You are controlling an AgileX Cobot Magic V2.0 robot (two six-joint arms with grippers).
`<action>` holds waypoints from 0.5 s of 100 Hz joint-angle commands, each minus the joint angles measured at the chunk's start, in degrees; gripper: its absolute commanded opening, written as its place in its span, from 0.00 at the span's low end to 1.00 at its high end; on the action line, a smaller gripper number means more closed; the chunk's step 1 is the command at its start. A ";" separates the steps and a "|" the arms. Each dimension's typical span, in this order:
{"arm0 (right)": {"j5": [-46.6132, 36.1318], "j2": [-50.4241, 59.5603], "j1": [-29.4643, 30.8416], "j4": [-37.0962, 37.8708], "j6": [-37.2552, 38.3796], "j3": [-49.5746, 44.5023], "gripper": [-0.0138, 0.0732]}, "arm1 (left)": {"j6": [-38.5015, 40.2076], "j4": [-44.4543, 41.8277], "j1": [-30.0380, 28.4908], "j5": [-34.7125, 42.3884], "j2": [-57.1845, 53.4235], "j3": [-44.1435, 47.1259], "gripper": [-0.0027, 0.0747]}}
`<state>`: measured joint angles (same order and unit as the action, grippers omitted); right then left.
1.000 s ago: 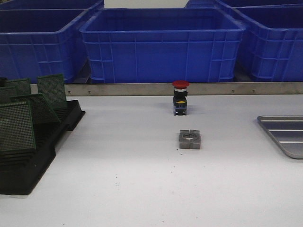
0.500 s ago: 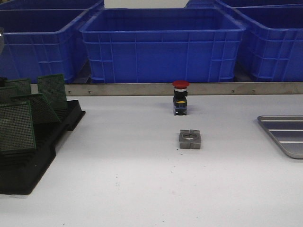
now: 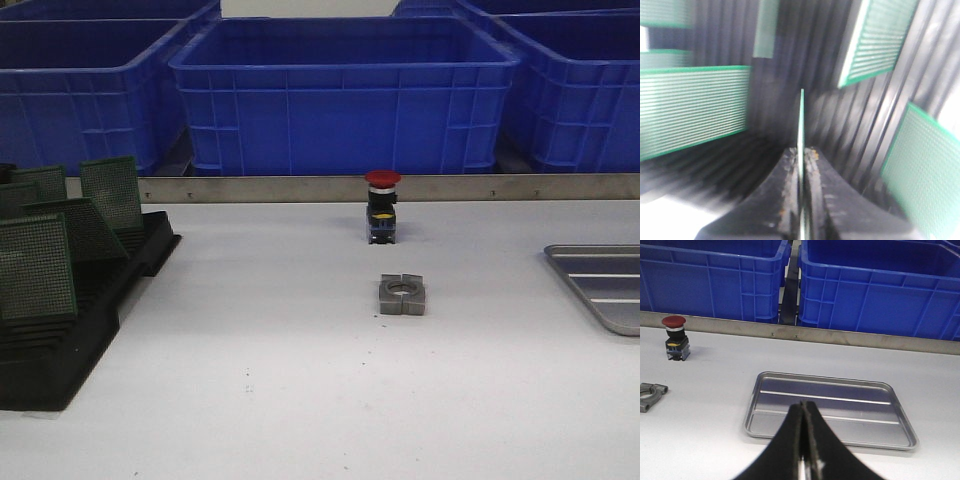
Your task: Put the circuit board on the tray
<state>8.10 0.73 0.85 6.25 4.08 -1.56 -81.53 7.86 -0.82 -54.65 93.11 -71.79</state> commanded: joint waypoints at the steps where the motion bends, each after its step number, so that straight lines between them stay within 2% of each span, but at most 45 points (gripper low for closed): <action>1: -4.44 0.99 -0.12 0.63 0.19 -0.13 0.09 | 0.73 -0.60 0.11 -5.17 -4.25 -5.76 0.01; 14: -4.44 0.99 -0.12 0.63 0.19 -0.13 0.09 | 0.73 -0.32 0.11 -12.62 -6.14 -10.69 0.01; 22: -4.44 0.99 -0.12 0.63 0.19 -0.13 0.09 | 0.73 2.45 0.24 -13.91 -7.36 -12.54 0.01; 38: -4.44 0.99 -0.12 0.63 0.19 -0.13 0.09 | 0.73 17.03 0.70 -13.94 -9.00 -13.07 0.01; 50: -4.44 0.99 -0.12 0.63 0.19 -0.13 0.09 | 0.73 25.60 3.85 -14.08 -8.64 -12.67 0.01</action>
<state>8.10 0.73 0.85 6.25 4.08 -1.56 -81.45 24.67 0.62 -69.43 86.42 -83.03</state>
